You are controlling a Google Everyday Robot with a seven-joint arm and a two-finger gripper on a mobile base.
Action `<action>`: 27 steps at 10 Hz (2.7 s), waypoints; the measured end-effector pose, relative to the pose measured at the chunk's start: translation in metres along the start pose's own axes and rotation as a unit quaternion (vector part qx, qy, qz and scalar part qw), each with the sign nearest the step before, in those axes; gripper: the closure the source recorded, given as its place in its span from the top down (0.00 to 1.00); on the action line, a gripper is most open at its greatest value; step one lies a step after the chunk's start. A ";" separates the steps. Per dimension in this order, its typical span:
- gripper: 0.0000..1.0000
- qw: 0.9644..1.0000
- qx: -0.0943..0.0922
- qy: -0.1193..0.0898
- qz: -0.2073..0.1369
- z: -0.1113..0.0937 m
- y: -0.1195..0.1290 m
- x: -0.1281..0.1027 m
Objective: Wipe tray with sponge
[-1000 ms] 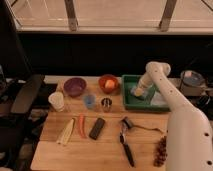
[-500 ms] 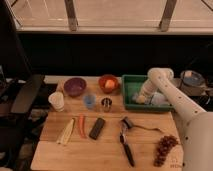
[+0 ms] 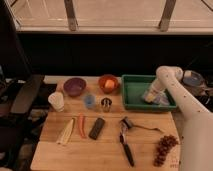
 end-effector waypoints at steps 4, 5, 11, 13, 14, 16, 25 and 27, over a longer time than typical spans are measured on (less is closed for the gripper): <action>0.00 1.000 0.003 -0.025 0.000 0.015 -0.023 -0.040; 0.00 0.999 0.000 -0.034 -0.008 0.017 -0.016 -0.052; 0.00 0.998 -0.035 -0.053 -0.031 0.022 0.024 -0.068; 0.00 0.998 -0.035 -0.052 -0.032 0.022 0.024 -0.068; 0.00 0.998 -0.035 -0.052 -0.032 0.022 0.024 -0.069; 0.00 0.998 -0.035 -0.052 -0.032 0.022 0.024 -0.069; 0.00 0.996 0.010 -0.083 -0.036 -0.028 0.020 -0.076; 0.00 0.995 0.003 -0.091 -0.036 -0.033 0.023 -0.081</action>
